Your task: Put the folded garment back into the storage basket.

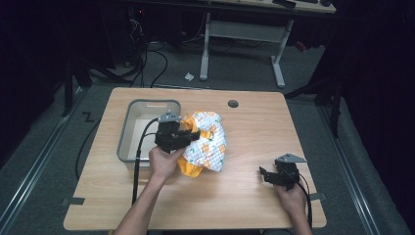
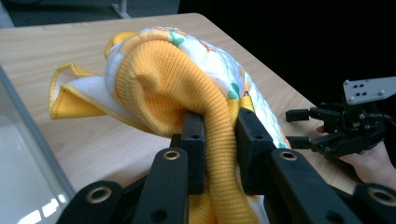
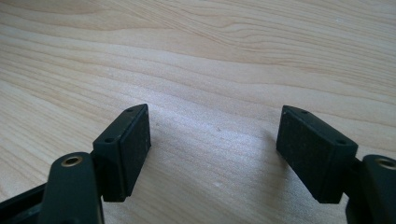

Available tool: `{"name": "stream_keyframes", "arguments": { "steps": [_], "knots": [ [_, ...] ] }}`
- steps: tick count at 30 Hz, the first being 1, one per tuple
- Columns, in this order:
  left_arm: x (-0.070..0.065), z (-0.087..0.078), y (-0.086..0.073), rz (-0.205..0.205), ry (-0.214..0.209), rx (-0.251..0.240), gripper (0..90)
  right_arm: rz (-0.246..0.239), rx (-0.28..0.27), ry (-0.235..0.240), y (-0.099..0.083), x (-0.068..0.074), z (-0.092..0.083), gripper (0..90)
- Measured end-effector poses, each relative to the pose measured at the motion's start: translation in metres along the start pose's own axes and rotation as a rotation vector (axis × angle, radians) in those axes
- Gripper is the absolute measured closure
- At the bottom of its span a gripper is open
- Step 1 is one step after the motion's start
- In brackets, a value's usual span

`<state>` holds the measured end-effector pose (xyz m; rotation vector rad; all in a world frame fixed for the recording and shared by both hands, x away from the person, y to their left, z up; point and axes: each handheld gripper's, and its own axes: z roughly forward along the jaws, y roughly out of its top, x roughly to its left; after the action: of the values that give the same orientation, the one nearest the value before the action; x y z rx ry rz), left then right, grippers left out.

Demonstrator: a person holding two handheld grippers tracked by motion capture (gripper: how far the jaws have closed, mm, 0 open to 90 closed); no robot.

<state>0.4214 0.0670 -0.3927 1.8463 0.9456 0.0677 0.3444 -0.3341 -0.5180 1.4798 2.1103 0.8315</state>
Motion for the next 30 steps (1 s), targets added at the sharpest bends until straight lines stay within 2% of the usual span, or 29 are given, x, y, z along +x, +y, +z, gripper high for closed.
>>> {"name": "stream_keyframes", "arguments": {
  "steps": [14,18,30],
  "knots": [
    [0.015,-0.023,0.017,-0.004,0.035,-0.033,75.3,-0.001,-0.002,0.0,0.0,0.0,0.0,26.4],
    [0.022,-0.029,0.018,-0.015,0.029,-0.044,75.4,-0.001,-0.002,0.0,0.0,0.0,0.0,26.4],
    [0.039,-0.056,0.023,-0.044,0.079,-0.06,75.4,0.0,-0.001,0.0,0.0,0.0,0.0,26.4]
  ]
}}
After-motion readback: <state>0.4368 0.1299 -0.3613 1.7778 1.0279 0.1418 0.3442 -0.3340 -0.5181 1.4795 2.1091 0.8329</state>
